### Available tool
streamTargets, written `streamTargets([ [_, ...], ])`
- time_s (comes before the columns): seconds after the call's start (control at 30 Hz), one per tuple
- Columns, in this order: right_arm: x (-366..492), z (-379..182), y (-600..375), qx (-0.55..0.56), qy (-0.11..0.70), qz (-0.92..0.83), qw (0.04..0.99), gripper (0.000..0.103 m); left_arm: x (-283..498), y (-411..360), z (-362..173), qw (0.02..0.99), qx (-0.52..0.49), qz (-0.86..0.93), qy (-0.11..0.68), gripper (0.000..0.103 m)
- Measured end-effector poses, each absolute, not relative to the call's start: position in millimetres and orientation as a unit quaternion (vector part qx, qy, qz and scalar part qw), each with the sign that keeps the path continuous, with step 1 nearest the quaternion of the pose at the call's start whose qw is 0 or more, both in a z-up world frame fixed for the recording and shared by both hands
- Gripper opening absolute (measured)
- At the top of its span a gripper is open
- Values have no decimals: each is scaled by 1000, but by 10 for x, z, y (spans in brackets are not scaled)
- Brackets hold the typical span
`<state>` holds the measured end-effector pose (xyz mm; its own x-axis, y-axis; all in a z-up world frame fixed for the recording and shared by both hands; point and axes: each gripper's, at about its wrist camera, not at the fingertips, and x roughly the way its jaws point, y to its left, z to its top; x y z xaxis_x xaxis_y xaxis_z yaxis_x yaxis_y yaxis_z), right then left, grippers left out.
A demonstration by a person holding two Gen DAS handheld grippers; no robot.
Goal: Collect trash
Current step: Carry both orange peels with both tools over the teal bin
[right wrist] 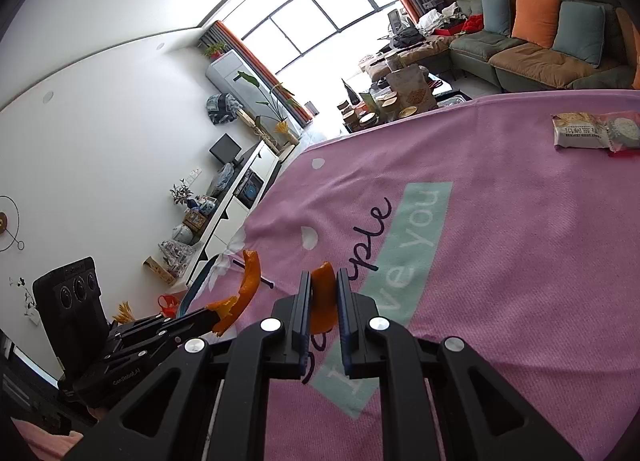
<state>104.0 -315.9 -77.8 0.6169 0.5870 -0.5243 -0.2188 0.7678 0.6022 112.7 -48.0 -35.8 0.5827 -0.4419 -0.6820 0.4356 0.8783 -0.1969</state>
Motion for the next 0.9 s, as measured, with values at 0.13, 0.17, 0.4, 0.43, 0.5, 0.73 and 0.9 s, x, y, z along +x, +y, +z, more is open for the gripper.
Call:
streamTargets([
  [0.13,1064,-769,-3002,244,374,247,860,11,1081,-334,-337,894,-12,-233,382,3],
  [0.17,1072,-766,-2969,243,375,250,859,11,1067,-297,-332,895,-14,-230,381,3],
  [0.4,1124,-748,-2757,235,379,271,853,11,988,-90,-304,902,-22,-209,377,3],
  [0.43,1132,-742,-2721,234,380,274,852,11,973,-62,-301,903,-23,-206,377,3],
  [0.5,1145,-737,-2669,232,382,279,850,11,957,-6,-297,904,-25,-201,376,3],
  [0.73,1180,-728,-2478,225,389,296,843,11,893,187,-278,909,-32,-183,374,3],
  [0.9,1209,-703,-2329,218,392,308,839,11,865,312,-268,911,-35,-171,373,3],
])
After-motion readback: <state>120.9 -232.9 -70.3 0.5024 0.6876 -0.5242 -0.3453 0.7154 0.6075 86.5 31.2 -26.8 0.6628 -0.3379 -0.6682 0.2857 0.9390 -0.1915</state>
